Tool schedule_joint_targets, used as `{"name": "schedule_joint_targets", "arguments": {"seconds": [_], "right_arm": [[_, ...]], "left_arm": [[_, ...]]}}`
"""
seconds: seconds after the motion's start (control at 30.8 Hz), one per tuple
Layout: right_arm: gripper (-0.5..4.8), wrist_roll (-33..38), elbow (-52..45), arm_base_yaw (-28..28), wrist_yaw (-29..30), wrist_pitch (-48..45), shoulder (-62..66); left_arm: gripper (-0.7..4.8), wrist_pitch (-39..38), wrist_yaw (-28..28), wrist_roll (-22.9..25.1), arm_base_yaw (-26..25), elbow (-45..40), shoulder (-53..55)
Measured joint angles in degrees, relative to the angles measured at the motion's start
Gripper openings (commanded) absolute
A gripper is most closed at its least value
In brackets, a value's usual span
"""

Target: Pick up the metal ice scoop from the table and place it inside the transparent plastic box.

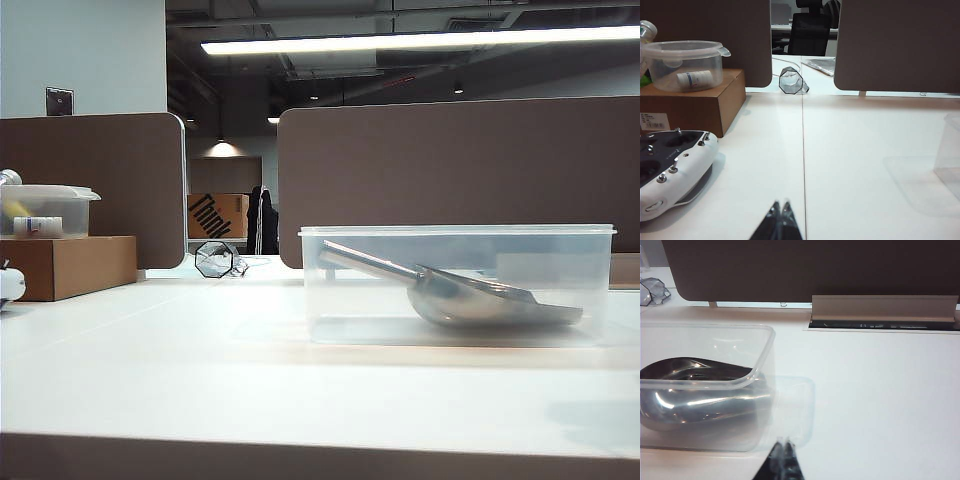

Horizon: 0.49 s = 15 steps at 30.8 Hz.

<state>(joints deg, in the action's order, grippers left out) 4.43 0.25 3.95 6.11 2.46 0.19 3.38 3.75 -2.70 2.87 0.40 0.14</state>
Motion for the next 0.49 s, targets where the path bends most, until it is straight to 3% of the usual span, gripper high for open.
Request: {"name": "schedule_joint_targets", "arguments": {"seconds": [0.49], "right_arm": [[-0.01,0.0,0.0,0.0,0.0,0.0,0.0]], "left_arm": [[-0.04,0.0,0.0,1.6,0.0,0.0,0.0]]}}
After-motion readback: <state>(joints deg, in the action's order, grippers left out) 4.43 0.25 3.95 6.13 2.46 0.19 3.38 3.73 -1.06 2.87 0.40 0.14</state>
